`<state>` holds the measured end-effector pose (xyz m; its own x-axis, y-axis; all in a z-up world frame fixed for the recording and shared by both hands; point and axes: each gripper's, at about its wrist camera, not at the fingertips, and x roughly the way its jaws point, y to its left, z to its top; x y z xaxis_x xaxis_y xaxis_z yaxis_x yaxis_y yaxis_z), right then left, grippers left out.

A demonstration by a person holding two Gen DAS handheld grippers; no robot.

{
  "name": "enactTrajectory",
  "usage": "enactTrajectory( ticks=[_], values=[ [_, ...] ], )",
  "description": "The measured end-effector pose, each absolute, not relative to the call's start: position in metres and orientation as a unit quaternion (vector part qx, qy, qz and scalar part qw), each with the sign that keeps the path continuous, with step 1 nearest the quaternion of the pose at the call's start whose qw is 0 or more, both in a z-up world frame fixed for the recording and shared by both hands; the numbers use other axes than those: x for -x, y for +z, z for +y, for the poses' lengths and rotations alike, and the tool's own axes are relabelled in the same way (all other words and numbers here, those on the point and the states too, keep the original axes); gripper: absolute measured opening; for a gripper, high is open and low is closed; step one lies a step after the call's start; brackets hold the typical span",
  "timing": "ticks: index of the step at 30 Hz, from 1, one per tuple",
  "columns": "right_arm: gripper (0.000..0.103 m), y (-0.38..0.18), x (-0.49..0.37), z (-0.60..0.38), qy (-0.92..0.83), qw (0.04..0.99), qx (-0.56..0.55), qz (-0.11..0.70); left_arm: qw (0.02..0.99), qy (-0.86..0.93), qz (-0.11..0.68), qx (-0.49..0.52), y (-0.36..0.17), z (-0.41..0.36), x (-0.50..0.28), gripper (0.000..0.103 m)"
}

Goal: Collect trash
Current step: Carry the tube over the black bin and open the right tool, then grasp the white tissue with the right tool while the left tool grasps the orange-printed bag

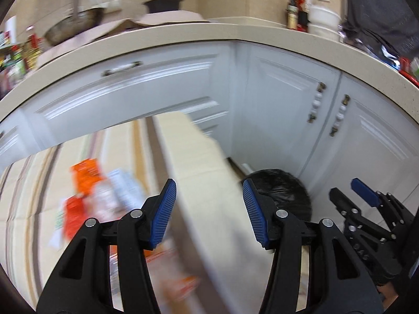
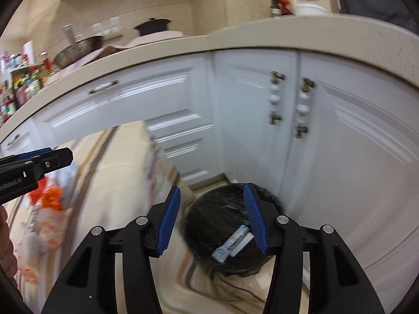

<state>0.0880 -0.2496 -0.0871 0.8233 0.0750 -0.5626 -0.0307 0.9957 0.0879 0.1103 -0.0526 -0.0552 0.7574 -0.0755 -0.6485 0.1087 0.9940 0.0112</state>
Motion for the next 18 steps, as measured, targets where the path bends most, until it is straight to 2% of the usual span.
enactTrajectory(
  ticks=[18],
  values=[
    [0.052, -0.080, -0.031, -0.114, 0.168, 0.939, 0.016, 0.299, 0.927, 0.110, 0.358, 0.013, -0.065, 0.112, -0.006, 0.052]
  ],
)
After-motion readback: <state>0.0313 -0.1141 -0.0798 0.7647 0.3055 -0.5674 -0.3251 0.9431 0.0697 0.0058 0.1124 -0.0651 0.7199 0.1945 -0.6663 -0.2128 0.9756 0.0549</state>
